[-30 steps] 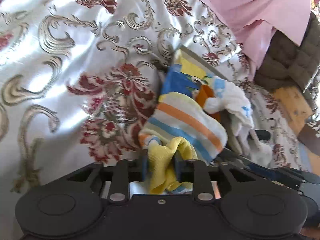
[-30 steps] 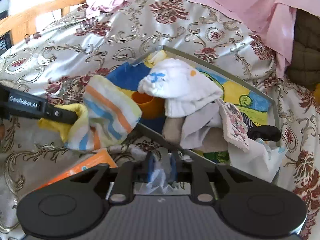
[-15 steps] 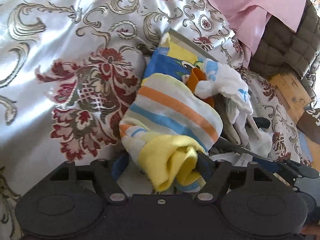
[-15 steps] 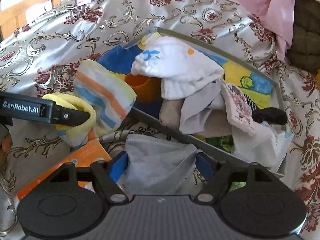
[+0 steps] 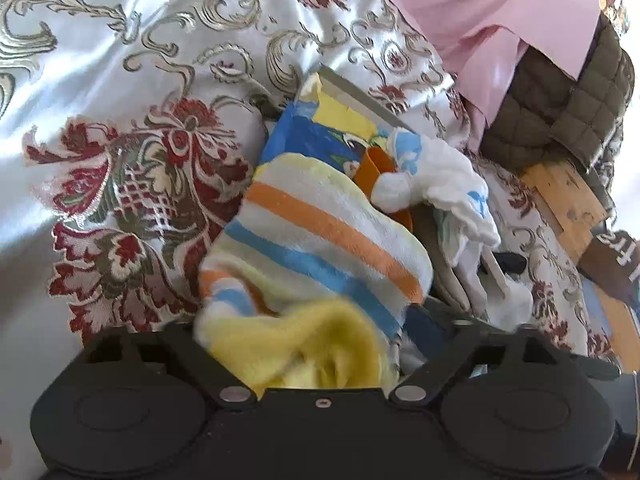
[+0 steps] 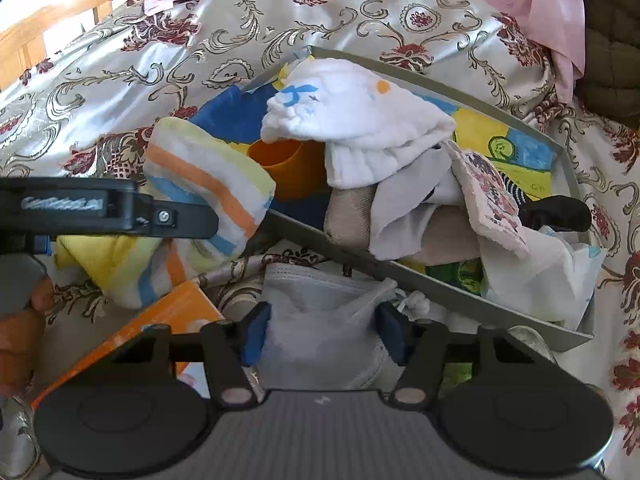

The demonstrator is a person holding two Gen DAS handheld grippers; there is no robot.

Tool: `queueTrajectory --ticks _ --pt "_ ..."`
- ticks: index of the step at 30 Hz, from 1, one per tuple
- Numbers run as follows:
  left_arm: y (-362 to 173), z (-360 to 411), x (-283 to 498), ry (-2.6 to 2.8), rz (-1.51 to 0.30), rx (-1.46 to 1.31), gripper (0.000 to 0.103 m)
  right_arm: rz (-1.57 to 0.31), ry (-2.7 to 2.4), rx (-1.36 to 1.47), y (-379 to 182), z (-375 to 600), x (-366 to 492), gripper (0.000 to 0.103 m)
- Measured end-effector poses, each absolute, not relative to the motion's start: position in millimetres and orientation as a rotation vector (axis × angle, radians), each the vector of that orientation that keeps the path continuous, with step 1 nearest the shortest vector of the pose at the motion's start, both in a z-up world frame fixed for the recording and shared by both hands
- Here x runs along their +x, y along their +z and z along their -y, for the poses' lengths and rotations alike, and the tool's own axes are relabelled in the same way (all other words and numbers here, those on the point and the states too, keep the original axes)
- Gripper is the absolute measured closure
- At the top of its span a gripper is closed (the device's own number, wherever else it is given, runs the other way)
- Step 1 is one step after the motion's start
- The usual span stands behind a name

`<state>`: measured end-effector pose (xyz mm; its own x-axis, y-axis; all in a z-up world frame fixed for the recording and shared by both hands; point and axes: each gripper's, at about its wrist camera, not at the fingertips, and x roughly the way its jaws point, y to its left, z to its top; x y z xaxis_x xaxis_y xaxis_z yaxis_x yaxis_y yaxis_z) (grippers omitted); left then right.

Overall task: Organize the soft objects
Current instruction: 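Lift the striped towel and grey mask and carry them over the tray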

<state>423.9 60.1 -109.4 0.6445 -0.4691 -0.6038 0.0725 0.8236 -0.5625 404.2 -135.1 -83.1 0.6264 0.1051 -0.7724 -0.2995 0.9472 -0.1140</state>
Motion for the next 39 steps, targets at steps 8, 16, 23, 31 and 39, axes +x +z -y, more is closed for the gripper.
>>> queueTrajectory --ticks 8,16,23,31,39 --pt "-117 -69 428 -0.298 -0.869 -0.577 0.077 -0.843 0.237 -0.274 -85 132 399 0.066" --pt "-96 -66 414 -0.271 -0.801 -0.574 0.084 -0.777 0.246 -0.338 -83 126 385 0.087" --pt "-66 -58 395 -0.266 -0.701 -0.509 0.084 -0.705 0.259 -0.323 -70 130 373 0.088" --pt "-43 -53 373 -0.251 -0.647 -0.465 0.085 -0.627 0.266 -0.274 -50 139 364 0.088" --pt "-14 -47 353 -0.264 -0.576 -0.426 0.085 -0.523 0.256 -0.198 -24 157 355 0.088"
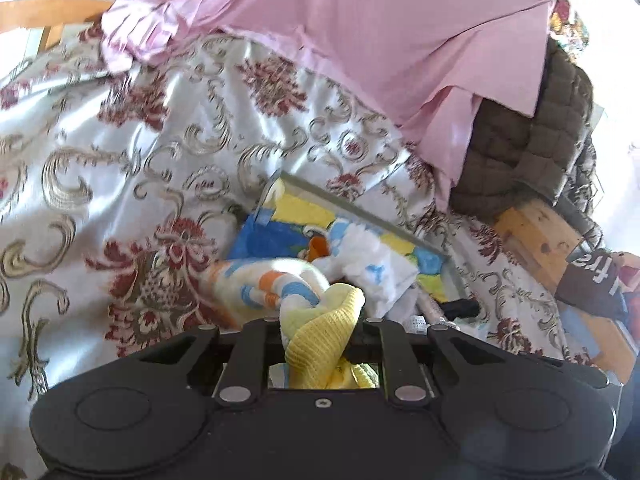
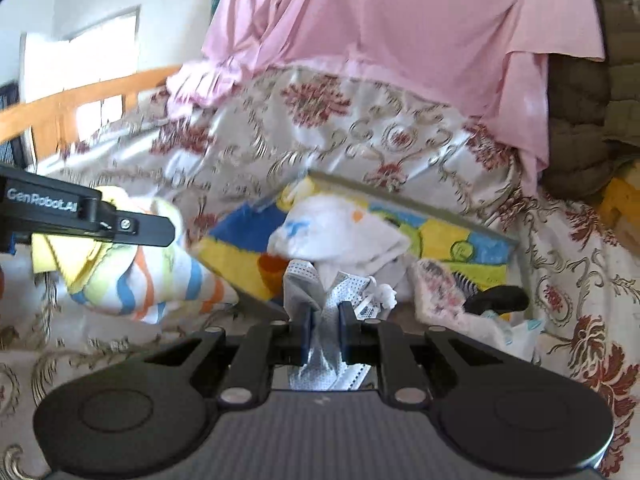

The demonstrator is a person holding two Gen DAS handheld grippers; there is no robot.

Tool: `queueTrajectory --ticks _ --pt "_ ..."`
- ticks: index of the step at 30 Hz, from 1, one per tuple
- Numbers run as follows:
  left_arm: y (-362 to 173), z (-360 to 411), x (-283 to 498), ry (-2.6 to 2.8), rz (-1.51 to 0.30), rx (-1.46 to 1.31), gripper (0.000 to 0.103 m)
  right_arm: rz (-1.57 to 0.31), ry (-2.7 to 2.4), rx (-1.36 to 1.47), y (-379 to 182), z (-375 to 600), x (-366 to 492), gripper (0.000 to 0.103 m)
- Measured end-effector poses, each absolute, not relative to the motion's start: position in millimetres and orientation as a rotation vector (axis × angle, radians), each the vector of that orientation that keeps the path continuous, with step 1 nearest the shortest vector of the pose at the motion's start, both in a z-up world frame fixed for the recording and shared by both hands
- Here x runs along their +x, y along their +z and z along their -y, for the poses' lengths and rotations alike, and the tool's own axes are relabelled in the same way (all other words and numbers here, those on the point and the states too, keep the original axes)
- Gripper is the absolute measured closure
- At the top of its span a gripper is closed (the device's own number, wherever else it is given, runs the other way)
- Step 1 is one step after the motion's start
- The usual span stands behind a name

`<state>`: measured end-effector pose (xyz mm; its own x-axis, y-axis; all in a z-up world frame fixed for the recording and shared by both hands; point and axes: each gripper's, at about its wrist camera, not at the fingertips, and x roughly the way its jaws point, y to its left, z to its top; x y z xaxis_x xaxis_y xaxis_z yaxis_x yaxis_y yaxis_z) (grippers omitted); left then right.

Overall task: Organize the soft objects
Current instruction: 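Lift the striped towel and grey mask and carry them over the tray, then lower the towel and mask into the tray and open both grippers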

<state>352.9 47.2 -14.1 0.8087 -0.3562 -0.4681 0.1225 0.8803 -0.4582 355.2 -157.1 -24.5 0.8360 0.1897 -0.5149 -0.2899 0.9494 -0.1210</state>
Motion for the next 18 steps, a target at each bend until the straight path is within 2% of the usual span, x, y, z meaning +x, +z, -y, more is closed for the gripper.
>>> queueTrajectory --ticks 8,13,18 --pt "32 -33 362 -0.306 -0.496 -0.418 0.085 -0.459 0.230 -0.080 -7 182 361 0.087" --pt "68 -6 393 -0.357 -0.444 -0.377 0.085 -0.418 0.209 -0.030 2 198 381 0.087" --pt "81 25 431 -0.405 -0.436 -0.333 0.085 -0.401 0.178 0.040 2 223 410 0.087"
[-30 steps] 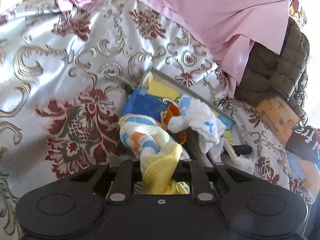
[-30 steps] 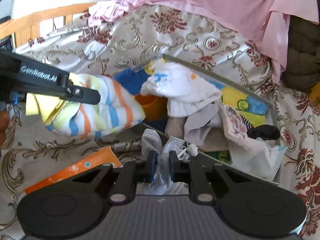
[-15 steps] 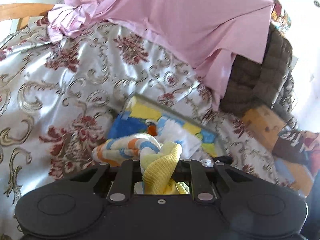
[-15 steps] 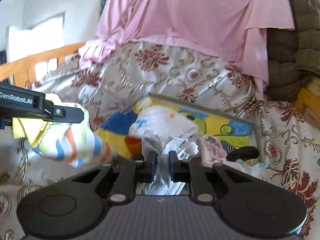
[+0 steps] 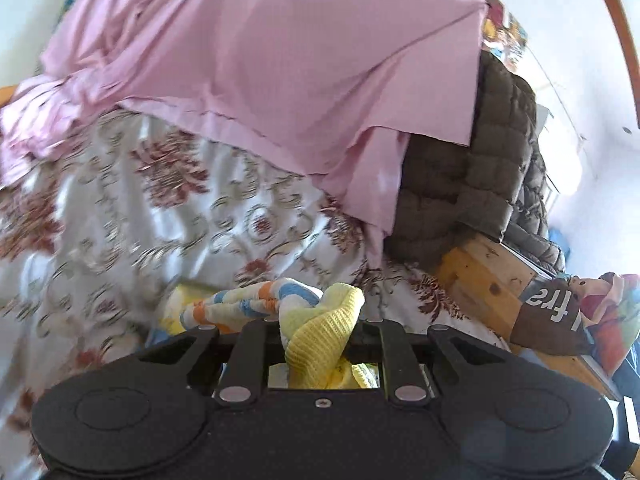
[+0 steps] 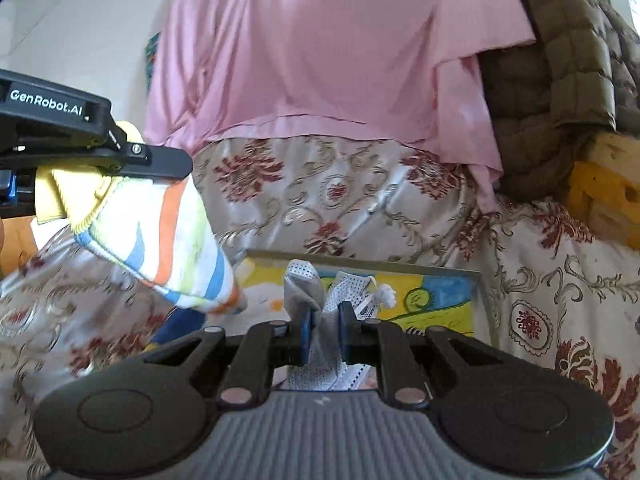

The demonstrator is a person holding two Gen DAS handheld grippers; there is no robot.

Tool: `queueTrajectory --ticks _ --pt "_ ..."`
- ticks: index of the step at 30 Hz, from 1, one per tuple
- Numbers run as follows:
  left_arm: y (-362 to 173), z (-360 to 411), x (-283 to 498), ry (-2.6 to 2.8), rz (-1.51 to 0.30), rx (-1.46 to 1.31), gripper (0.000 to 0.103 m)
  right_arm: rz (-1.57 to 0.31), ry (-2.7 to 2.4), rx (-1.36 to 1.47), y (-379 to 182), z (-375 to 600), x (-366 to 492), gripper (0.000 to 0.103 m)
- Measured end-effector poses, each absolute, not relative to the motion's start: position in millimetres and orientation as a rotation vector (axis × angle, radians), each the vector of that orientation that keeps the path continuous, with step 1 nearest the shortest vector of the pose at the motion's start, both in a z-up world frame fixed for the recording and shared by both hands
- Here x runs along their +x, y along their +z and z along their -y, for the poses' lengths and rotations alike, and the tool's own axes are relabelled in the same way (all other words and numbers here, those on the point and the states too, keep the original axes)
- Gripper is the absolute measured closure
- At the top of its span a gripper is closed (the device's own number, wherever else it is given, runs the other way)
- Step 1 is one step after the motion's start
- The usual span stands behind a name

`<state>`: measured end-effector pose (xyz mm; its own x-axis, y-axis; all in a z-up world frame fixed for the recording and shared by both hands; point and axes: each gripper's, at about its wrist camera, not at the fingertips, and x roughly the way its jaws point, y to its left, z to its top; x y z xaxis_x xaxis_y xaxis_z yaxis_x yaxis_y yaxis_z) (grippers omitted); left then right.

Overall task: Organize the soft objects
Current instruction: 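Lower the towel and mask into the tray and open both grippers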

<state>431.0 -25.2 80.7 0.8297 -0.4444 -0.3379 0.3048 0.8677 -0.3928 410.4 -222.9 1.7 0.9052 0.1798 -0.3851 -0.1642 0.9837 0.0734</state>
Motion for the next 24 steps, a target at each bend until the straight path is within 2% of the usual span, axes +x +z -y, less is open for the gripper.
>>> queueTrajectory --ticks 7,12,15,17,20,23,24 --pt "69 67 477 -0.464 -0.402 -0.325 0.084 -0.413 0.130 0.210 -12 263 448 0.087" --pt "35 83 500 -0.453 -0.483 -0.336 0.084 -0.474 0.111 0.244 -30 272 462 0.085" --pt "14 87 507 -0.427 -0.537 -0.300 0.083 -0.516 0.094 0.238 -40 272 466 0.079" --pt "4 87 509 -0.402 -0.575 -0.267 0.082 -0.539 0.087 0.251 -44 273 468 0.067" --pt "-4 85 507 -0.339 -0.610 -0.197 0.073 -0.538 0.082 0.262 -44 273 466 0.052" --pt "-6 81 505 -0.280 -0.629 -0.144 0.059 -0.541 0.086 0.266 -40 273 463 0.048" --pt "-5 78 504 -0.268 -0.624 -0.135 0.051 -0.540 0.086 0.264 -39 272 461 0.047"
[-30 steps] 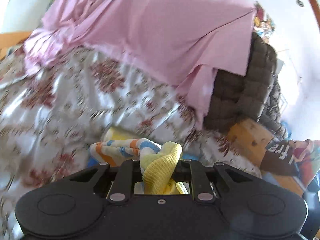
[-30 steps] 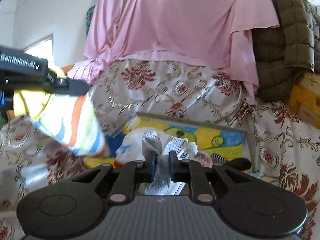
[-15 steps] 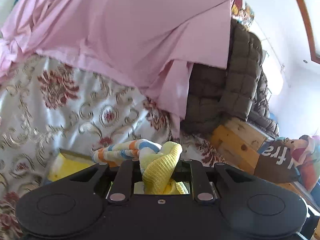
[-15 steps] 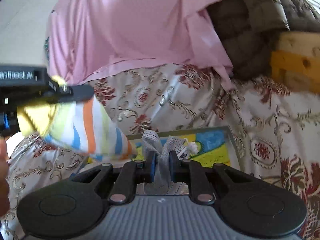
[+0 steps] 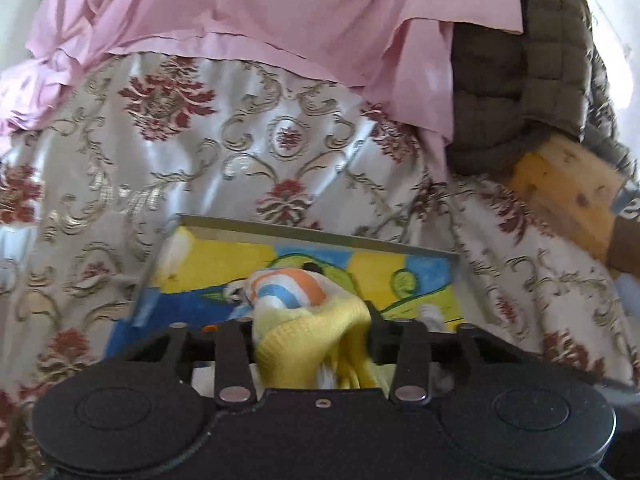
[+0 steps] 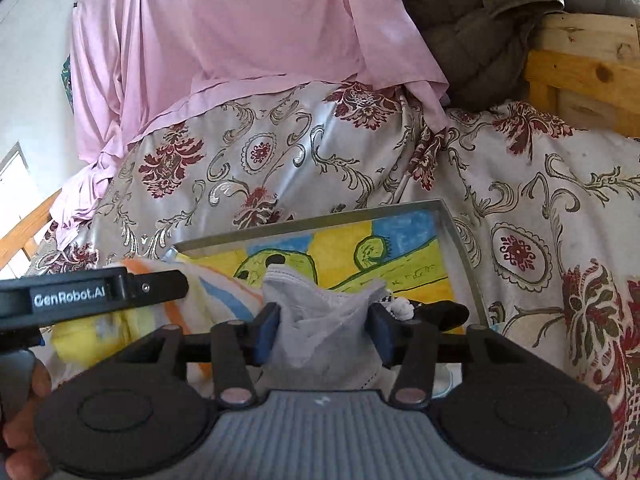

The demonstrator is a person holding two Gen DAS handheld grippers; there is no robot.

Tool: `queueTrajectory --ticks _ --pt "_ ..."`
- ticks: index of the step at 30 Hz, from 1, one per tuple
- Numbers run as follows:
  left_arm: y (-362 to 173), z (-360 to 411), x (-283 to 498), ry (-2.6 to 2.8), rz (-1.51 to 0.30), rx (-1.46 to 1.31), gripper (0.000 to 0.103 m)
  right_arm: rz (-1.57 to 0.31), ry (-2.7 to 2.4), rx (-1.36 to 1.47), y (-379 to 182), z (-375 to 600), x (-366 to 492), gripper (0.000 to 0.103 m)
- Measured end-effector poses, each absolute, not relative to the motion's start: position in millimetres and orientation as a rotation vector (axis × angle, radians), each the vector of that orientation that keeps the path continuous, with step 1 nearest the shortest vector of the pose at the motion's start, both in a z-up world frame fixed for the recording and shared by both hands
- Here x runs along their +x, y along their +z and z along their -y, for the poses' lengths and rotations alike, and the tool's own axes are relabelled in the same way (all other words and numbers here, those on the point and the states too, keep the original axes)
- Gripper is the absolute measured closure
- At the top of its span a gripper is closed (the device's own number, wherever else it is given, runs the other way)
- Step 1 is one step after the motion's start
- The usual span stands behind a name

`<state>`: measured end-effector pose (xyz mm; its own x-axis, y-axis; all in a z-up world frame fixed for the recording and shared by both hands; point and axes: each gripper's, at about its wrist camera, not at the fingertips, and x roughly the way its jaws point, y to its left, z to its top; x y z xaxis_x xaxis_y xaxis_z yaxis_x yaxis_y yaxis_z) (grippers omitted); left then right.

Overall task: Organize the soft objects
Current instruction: 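Lower the towel and mask into the tray and open both grippers, then withdraw both open grippers from the tray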

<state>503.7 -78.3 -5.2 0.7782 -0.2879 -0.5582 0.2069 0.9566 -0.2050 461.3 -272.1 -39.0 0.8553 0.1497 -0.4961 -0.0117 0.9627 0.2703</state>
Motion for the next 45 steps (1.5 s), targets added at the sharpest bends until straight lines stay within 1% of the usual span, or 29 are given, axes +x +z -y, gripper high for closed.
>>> queueTrajectory --ticks 1,4,8,14,17,19,22,26,30,39,45 --pt "-4 76 502 -0.256 -0.618 -0.129 0.041 -0.538 0.084 0.259 -38 271 460 0.044" --pt "-1 71 493 -0.210 -0.591 -0.103 0.027 -0.538 0.079 0.256 -34 271 457 0.036" --pt "1 67 484 -0.181 -0.582 -0.079 0.024 -0.536 0.077 0.263 -31 273 452 0.025" --pt "5 61 460 -0.142 -0.541 -0.056 0.019 -0.513 0.081 0.279 -20 277 437 0.013" --pt "12 55 441 -0.126 -0.500 -0.060 0.014 -0.489 0.077 0.263 -10 276 423 0.009" --pt "19 50 428 -0.113 -0.479 -0.072 0.009 -0.472 0.073 0.259 -2 276 412 0.007" --pt "28 41 405 -0.099 -0.448 -0.093 0.007 -0.449 0.067 0.260 8 275 389 0.003" --pt "35 31 370 -0.093 -0.427 -0.120 0.006 -0.421 0.053 0.229 16 269 353 0.000" --pt "39 22 329 -0.073 -0.409 -0.139 0.001 -0.408 0.039 0.210 21 262 315 0.000" --pt "43 8 242 -0.056 -0.412 -0.131 0.001 -0.347 0.023 0.152 25 244 221 0.000" --pt "39 3 185 -0.036 -0.414 -0.133 0.001 -0.350 0.030 0.172 19 242 174 0.000"
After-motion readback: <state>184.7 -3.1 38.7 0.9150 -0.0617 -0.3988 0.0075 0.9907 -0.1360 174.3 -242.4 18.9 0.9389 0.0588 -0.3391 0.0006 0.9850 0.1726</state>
